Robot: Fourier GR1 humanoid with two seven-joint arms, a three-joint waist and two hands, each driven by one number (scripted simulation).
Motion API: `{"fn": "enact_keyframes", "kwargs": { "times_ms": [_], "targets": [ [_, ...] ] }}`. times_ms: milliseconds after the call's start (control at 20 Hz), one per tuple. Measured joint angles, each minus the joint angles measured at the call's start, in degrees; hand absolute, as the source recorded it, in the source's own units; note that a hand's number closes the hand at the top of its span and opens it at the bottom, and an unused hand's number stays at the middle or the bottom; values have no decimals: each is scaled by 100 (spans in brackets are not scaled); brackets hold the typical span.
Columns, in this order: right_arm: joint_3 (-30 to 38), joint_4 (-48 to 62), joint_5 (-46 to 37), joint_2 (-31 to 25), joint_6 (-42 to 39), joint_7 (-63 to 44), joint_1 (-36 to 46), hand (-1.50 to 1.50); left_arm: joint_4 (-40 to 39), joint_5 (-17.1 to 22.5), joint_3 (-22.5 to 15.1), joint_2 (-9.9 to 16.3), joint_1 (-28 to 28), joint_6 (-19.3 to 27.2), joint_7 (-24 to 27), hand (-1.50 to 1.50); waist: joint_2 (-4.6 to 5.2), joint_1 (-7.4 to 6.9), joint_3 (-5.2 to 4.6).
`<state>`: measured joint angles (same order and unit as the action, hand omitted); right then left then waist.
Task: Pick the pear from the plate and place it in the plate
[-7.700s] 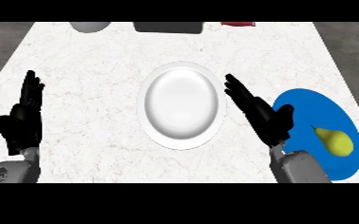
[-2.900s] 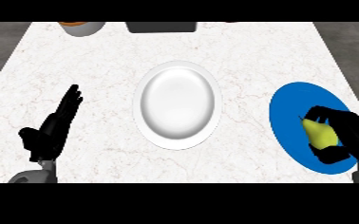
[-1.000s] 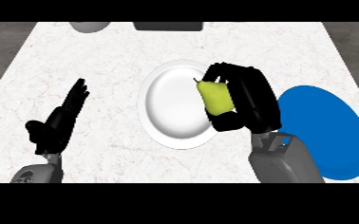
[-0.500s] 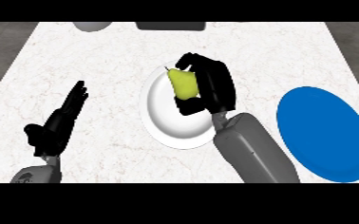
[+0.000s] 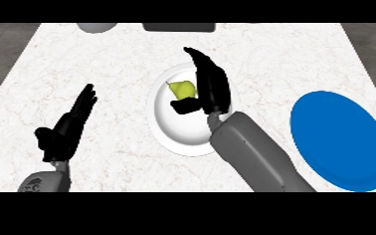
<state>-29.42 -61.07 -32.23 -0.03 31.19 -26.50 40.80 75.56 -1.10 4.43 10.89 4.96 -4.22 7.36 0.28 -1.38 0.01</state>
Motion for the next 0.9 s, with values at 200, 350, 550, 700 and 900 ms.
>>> {"fn": "enact_keyframes", "kwargs": {
  "times_ms": [200, 350, 550, 700, 900],
  "targets": [
    [411, -136, 584, 2, 447, 457, -46, -150, 161, 8, -1, -42, -38, 54, -119, 0, -5, 31, 4],
    [753, -396, 1075, 0, 597, 947, -336, -150, 170, -1, 17, -28, -109, 44, -60, 0, -9, 70, 5],
    [1394, -862, 2046, -286, 160, 1765, -834, -150, 325, 35, 32, -29, -248, 31, -128, 0, -16, 110, 7],
    [1879, -1079, 2684, -657, -366, 2417, -1294, -150, 423, 94, 83, 40, -326, -48, -172, 0, -21, 130, 7],
    [2337, -1155, 3274, -1089, -1167, 3279, -1898, -150, 236, 85, 130, 42, -290, -85, -30, 0, -22, 150, 4]
  ]
}}
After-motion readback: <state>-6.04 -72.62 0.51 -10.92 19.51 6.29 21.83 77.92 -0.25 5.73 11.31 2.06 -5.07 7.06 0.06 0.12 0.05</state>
